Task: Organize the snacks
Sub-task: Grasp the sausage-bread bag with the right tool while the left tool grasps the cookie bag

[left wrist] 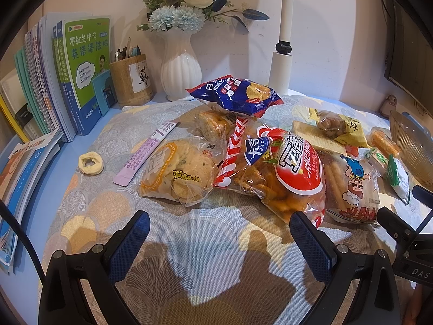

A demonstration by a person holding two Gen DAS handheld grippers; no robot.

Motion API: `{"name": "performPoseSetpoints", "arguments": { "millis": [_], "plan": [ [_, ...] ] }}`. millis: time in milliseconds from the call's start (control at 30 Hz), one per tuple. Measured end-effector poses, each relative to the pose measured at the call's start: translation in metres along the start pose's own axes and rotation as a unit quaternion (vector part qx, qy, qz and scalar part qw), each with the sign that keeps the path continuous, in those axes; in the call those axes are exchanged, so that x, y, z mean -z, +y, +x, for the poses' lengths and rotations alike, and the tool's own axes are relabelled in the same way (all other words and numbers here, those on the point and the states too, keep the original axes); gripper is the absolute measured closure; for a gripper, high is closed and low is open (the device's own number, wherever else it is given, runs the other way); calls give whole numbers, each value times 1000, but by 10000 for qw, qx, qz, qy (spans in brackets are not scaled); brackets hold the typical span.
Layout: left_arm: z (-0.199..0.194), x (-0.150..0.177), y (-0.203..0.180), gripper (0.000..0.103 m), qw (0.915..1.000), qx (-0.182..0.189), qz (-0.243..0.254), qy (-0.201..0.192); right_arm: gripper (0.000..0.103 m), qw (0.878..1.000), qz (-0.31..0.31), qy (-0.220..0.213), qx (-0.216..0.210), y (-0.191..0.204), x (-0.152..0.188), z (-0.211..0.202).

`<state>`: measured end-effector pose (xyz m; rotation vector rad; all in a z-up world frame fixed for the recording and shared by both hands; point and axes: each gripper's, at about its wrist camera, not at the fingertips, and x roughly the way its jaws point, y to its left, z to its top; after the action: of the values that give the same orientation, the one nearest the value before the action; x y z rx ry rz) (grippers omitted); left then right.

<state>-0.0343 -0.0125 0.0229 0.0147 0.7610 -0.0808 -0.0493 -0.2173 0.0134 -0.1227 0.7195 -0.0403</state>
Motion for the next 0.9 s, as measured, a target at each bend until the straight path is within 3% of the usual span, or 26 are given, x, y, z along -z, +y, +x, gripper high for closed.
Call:
{"name": "performPoseSetpoints", "arguments": {
  "millis": [100, 167, 300, 500, 633, 700, 800, 900],
  "plan": [
    [-5, 2, 10, 1, 9996, 249, -128, -3, 0, 10000, 8, -49, -8, 0, 1, -2],
    [-11, 2, 21, 1, 9984, 533, -196, 70, 0, 9991, 41, -416, -28, -3, 4, -16],
    [-32, 1, 40, 1, 9967, 781, -202, 49, 0, 9927, -37, -806, -893, -12, 10, -38],
    [-35, -16, 54, 3, 9769, 1941, -836, 302, 0, 9879, -691, -758, -1159, -12, -7, -44],
    [-20, -33, 64, 5, 9778, 1831, -937, 390, 3, 9777, -1410, -555, -1456, -6, -25, -39],
    [-8, -40, 67, 5, 9819, 1697, -668, 514, 5, 9694, -1812, -366, -1614, -1, -29, -30],
    [13, -43, 72, 5, 9886, 1211, -317, 837, 10, 9563, -2255, -49, -1863, 9, -33, -13],
    [29, -45, 75, 5, 9863, 1320, -242, 964, 10, 9412, -2651, 171, -2085, 24, -37, 4]
  ]
}}
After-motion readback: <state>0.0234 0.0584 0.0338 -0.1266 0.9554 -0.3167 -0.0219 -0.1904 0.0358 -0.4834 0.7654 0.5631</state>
